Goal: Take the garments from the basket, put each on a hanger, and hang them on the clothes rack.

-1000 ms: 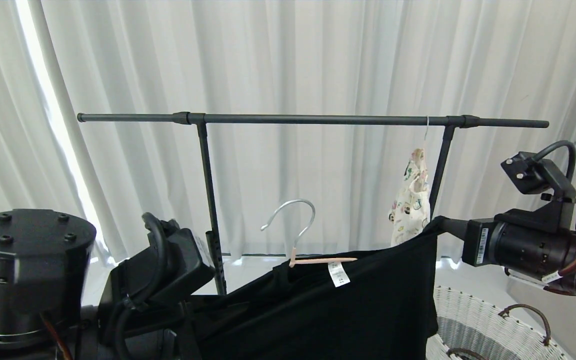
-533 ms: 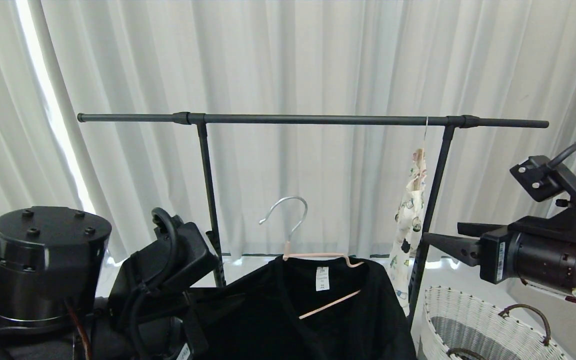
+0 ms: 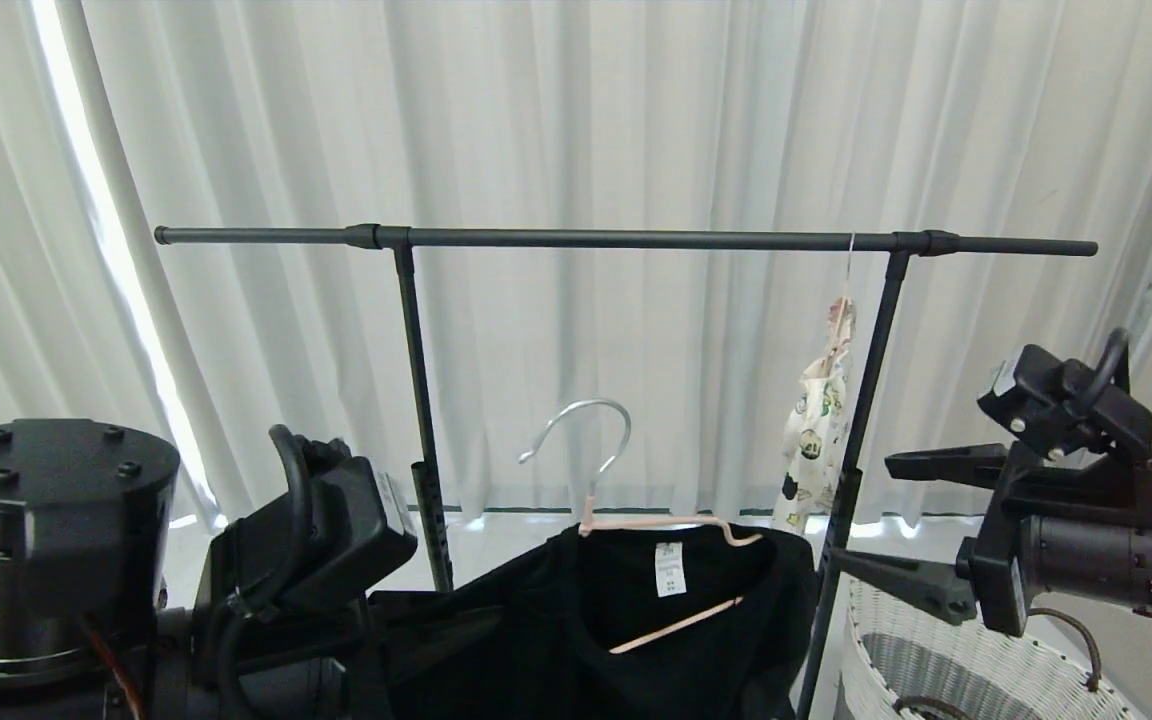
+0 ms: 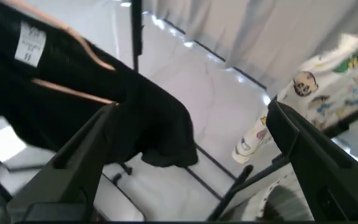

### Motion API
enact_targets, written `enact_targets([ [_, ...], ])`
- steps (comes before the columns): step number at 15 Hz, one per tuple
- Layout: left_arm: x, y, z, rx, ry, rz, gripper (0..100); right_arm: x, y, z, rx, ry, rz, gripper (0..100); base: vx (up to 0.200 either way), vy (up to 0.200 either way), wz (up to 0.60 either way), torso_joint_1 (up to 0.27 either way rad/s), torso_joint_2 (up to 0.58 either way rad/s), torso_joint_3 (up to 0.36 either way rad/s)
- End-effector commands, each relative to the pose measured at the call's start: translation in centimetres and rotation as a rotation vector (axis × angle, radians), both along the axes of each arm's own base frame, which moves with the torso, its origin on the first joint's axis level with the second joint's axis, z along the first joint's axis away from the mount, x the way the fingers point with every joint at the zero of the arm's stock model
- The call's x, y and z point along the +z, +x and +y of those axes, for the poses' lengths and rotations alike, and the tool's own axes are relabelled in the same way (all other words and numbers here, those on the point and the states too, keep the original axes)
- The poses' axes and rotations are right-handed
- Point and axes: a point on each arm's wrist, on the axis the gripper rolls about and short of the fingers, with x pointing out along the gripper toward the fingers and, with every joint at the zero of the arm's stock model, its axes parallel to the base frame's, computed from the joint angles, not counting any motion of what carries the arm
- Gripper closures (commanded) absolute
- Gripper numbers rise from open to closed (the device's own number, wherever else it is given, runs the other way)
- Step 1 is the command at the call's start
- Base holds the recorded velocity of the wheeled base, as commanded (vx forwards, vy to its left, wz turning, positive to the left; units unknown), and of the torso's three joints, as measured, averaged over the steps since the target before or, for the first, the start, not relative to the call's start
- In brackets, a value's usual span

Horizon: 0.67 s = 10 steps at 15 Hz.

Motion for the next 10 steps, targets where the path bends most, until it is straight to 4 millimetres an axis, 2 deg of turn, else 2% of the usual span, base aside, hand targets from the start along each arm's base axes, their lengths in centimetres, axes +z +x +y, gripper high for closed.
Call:
enact_targets([
  [1, -0.3, -0.5, 0.3, -0.018, 0.012, -0.011, 100, 0.1, -0.8, 1.2, 0.139, -0.051, -0.020, 0, 0.000, 0.000, 0.00, 0.000, 0.00, 0.000],
  [5, -0.2, -0.6, 0.2, -0.093, 0.014, -0.037, 100, -0.3, -2.2, 5.2, 0.347, -0.113, -0.003, 0, 0.000, 0.000, 0.00, 0.000, 0.00, 0.000],
  [10, 0.0, -1.3, -0.2, -0.166, 0.001, -0.054, 100, -0.9, -1.9, 8.1, 0.422, -0.135, 0.020, 0, 0.000, 0.000, 0.00, 0.000, 0.00, 0.000],
])
